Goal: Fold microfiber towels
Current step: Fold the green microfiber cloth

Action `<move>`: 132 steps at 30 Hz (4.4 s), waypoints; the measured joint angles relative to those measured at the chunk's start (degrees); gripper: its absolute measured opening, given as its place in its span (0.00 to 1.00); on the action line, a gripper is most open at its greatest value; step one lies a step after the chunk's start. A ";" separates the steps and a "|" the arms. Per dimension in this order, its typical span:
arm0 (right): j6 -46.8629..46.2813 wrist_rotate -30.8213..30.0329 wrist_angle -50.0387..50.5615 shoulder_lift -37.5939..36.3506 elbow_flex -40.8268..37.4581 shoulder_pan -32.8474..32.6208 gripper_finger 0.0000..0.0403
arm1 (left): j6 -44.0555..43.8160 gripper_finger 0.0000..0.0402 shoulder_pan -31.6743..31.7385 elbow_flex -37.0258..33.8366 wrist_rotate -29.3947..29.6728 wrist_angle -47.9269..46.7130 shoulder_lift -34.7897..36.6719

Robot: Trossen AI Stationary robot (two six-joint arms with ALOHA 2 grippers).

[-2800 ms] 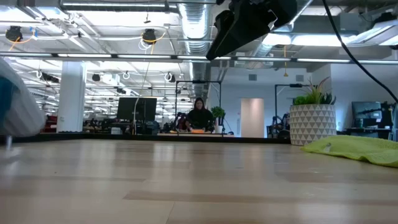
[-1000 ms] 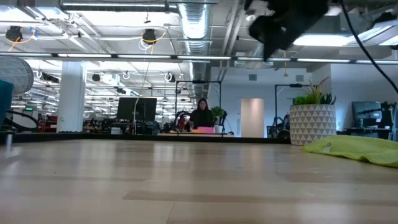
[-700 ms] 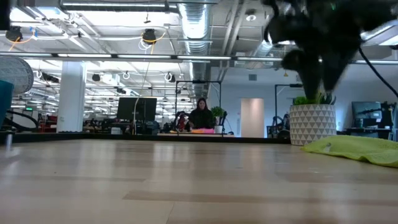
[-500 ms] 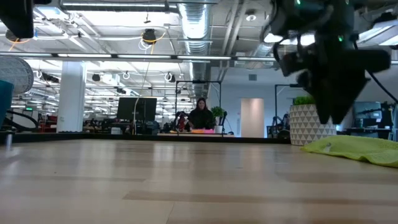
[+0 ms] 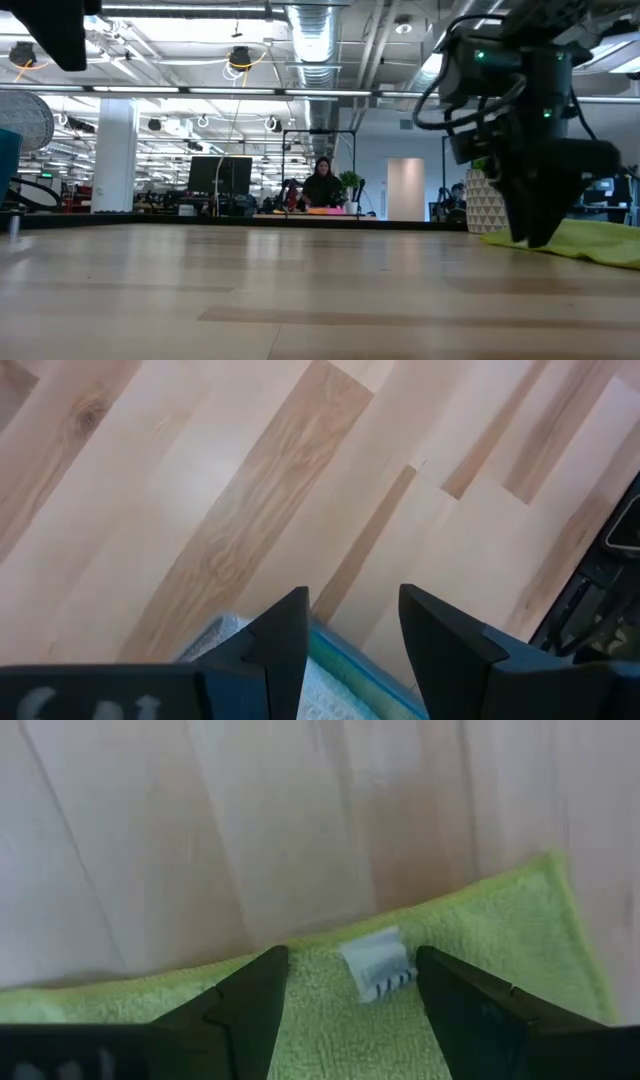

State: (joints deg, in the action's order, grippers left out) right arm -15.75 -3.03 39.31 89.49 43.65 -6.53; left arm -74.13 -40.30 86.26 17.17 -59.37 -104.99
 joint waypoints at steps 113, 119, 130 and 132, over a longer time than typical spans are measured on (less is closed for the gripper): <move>5.49 -9.09 -0.27 -25.44 7.36 -23.34 0.62 | 64.11 0.00 30.73 1.93 -18.62 46.01 -12.67; 2.33 -9.19 -0.99 -25.44 6.52 -23.31 0.62 | 63.95 0.00 30.77 1.99 -11.54 41.93 -4.26; 2.49 -12.41 -15.93 -25.42 -1.82 -23.34 0.62 | 64.35 0.00 32.61 2.08 0.55 41.83 4.12; 2.69 -12.50 -18.93 -25.42 -3.27 -23.34 0.62 | 64.39 0.00 33.37 2.08 1.52 42.30 4.15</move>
State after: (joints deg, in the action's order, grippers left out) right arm -13.05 -15.53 20.38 64.07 40.38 -29.87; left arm -9.74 -6.93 88.33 18.69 -17.07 -100.84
